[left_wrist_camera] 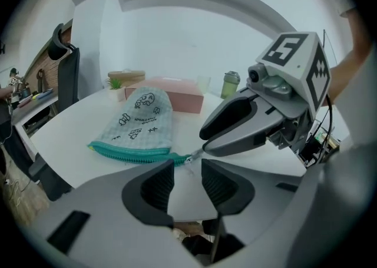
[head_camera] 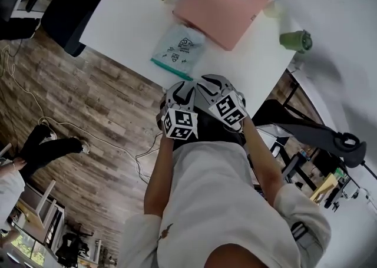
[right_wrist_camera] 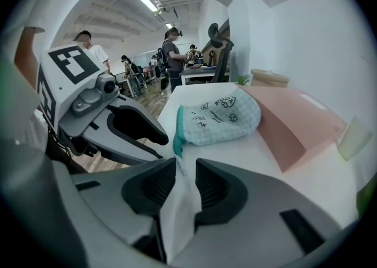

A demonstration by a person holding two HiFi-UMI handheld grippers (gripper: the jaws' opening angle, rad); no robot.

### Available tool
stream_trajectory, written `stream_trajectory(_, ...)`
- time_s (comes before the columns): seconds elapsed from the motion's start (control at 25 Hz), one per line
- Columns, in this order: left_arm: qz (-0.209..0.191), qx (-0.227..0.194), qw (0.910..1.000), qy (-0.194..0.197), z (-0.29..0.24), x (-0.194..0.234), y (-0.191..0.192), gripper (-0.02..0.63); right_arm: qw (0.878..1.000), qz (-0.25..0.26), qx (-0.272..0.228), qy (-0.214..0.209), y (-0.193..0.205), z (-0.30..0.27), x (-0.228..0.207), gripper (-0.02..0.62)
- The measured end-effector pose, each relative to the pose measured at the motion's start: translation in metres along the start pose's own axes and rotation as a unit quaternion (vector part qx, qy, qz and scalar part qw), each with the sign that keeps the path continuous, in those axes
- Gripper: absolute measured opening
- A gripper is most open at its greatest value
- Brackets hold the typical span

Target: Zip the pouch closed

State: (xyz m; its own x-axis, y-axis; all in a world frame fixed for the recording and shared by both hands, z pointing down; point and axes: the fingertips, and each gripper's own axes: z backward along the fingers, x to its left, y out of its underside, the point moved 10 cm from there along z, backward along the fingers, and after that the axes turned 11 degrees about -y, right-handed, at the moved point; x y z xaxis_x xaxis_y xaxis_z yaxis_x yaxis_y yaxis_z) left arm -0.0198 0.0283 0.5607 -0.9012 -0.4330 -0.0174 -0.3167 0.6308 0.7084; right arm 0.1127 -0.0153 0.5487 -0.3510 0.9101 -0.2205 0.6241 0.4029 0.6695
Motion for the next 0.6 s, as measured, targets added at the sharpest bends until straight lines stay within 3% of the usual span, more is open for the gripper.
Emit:
stream_trajectory(0.2, 0.001, 0.011, 0.9999, -0.001, -0.008, -0.005, 0.0, 0.13, 1.0, 0.0, 0.007, -0.012, 0.004, -0.008, -0.003, 0.084)
stream_trajectory(0.32, 0.003, 0.017, 0.9998, -0.005, -0.01, -0.007, 0.001, 0.121, 1.0, -0.001, 0.008, -0.024, 0.004, -0.012, -0.004, 0.011)
stream_trajectory(0.6, -0.004, 0.023, 0.9995, -0.021, -0.013, -0.008, 0.002, 0.093, 0.998, -0.016, -0.003, -0.06, 0.003, -0.009, 0.001, 0.008)
